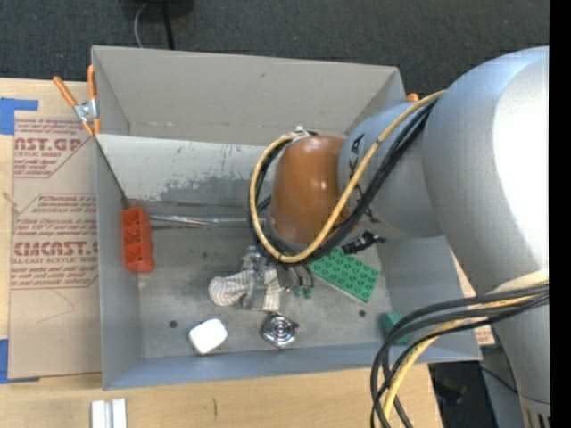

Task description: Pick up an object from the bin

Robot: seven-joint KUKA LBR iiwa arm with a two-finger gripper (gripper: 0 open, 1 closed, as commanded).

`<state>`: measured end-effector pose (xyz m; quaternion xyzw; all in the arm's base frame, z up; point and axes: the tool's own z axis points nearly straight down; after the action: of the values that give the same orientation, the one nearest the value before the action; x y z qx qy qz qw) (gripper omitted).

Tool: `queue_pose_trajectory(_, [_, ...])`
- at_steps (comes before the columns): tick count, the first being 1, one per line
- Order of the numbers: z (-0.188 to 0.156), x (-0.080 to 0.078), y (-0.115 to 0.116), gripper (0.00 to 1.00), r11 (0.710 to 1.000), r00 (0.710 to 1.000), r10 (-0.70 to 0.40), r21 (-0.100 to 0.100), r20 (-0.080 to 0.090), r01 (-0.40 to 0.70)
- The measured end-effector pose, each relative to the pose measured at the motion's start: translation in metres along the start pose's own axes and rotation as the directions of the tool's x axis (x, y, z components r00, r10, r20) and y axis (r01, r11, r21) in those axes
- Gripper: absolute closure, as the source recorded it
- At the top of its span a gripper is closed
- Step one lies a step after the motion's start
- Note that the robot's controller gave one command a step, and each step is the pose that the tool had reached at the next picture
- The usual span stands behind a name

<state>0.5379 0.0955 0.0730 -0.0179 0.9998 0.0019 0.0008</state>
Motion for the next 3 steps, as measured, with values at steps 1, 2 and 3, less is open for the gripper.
queue_pose_trajectory(1, [0.0,0.0,0.0,1.0,1.0,1.0,0.0,0.0,0.0,0.0])
queue_pose_trajectory(2, [-0.005,0.002,0.0,1.0,1.0,1.0,0.0,0.001,-0.007,0.0])
queue_pose_trajectory(3, [-0.026,0.004,0.0,1.0,1.0,1.0,0.0,0.002,-0.013,0.0])
